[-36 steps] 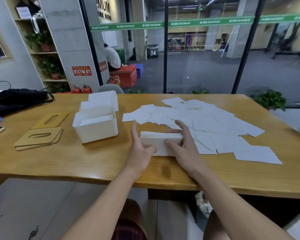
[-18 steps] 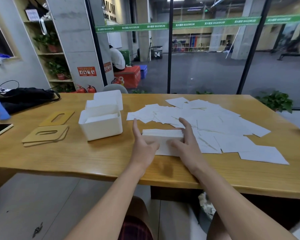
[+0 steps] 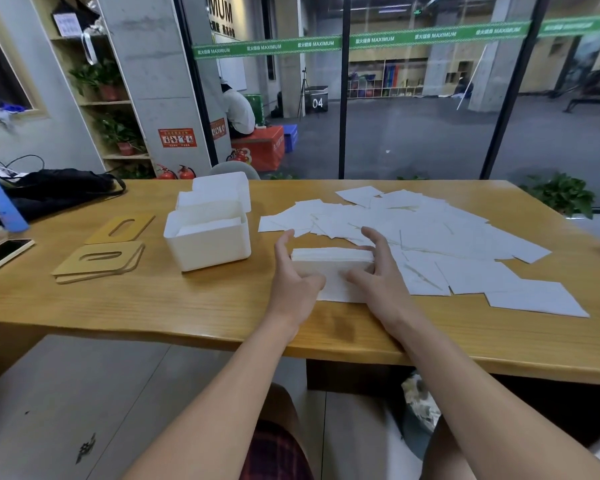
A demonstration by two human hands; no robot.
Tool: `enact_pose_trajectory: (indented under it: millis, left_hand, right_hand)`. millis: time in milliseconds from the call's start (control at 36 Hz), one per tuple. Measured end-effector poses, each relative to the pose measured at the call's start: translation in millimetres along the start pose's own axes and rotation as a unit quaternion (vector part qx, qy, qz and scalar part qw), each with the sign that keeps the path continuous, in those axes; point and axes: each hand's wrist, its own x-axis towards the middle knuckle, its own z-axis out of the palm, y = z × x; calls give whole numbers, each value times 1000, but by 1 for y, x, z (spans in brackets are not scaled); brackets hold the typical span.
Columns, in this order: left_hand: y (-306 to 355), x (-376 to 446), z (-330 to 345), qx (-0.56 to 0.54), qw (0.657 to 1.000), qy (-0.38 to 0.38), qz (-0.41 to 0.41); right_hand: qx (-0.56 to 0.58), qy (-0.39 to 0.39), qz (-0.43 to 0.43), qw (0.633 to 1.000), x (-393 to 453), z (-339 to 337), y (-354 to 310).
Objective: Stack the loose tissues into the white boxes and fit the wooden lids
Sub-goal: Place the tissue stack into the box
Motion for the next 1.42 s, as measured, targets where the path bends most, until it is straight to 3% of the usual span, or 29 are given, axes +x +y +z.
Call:
enact_pose_trajectory:
  millis: [417,694,806,944,1083,1417]
  left_hand:
    - [-2,-1,1,-18,1000,8,-17]
    - [-2,5,-10,2,1000,26,-8]
    - [12,11,-32,27,998,-29,-40]
    - [20,11,-66,-16,992,-103,-75]
    - [25,13,-101,-22,993,-97,-70]
    - [59,27,-199,110,987,-116,-27]
  right_hand:
    - [30,-15,16,999,-4,-3,-8]
    - [2,5,71,997,-2,-9,-6]
    - [45,-10,100,994,4,-11,-17]
    - [114,-53,159,979,15,-5,-28]
    - [-3,-116,105,988,19,5,-42]
    - [-43,-184,30,982,62,67,-67]
